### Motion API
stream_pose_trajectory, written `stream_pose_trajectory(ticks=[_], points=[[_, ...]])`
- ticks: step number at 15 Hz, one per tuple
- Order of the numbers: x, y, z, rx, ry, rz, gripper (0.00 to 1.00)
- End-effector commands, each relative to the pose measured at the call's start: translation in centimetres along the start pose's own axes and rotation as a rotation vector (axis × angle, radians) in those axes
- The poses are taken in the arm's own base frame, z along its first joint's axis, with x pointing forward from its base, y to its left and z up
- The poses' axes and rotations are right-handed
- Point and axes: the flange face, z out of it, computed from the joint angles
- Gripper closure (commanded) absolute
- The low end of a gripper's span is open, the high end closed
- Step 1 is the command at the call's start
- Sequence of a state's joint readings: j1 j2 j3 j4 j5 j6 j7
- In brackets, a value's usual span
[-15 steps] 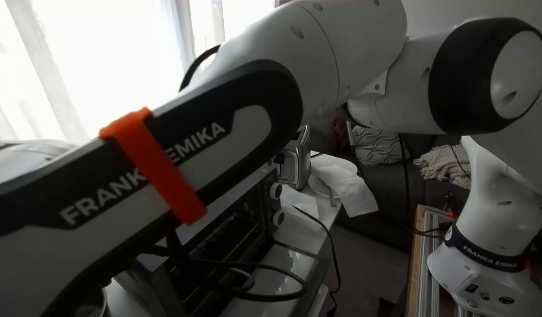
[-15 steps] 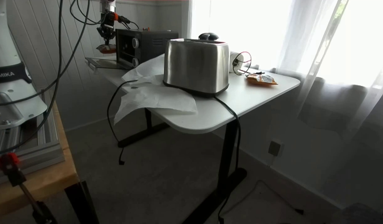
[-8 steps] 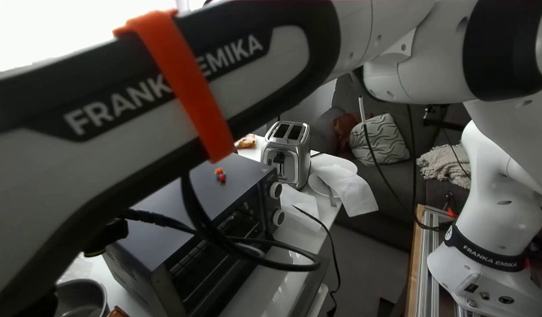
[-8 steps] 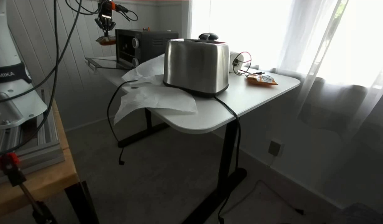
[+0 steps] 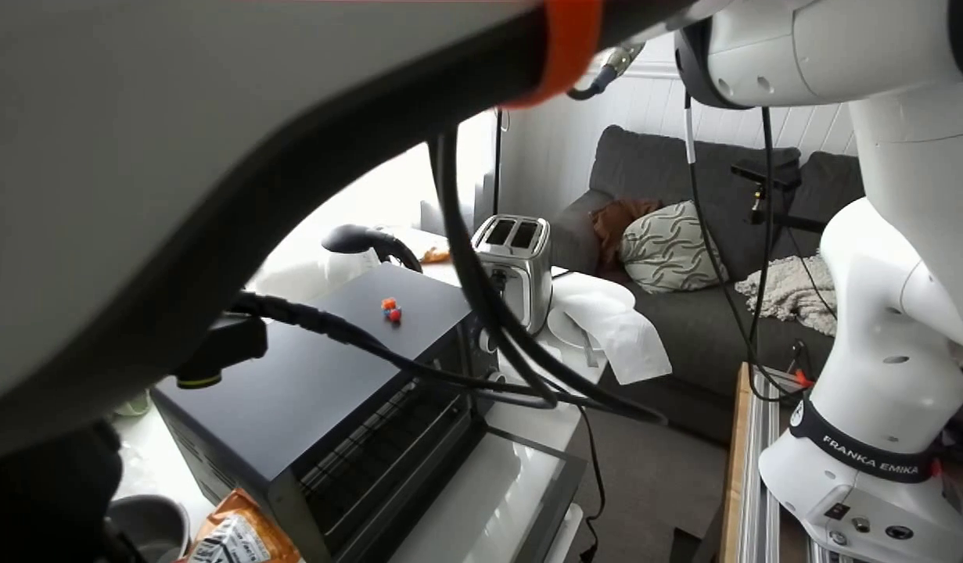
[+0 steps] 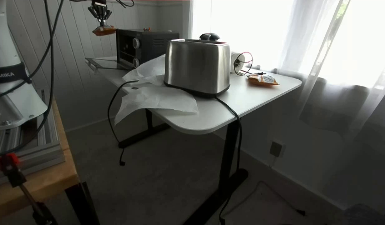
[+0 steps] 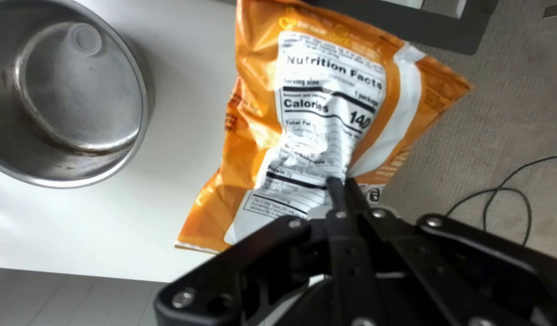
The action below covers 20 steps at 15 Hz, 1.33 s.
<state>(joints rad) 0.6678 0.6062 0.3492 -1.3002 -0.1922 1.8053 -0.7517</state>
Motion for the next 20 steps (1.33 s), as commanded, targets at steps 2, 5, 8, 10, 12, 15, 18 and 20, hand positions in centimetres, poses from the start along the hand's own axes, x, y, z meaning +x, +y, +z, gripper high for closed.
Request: stream_pose_trajectory(ticks=[2,5,8,10,12,15,18,20], points=[[-1.8,-4.1,-1.7,-0.048,-0.054,0.099,1.0],[-2.8,-5.9,-2.3,-0.06,-0.074,0.139,1.0],[-3.7,-7.5,-2.6,-0.085,-0.089,0.176,1.0],[-4.6,-8.4,-2.5,-0.097,-0.086,0.197,1.0],[-5.5,-9.3,-2.1,-0.116,-0.075,0.223,1.0],[-4.5,-7.8,-2.0,-0.087,-0.067,0.213,0.99],[-4.5,-7.6,-1.9,-0.085,-0.064,0.214,0.99],[-4.5,-7.5,-1.8,-0.083,-0.065,0.215,0.99]])
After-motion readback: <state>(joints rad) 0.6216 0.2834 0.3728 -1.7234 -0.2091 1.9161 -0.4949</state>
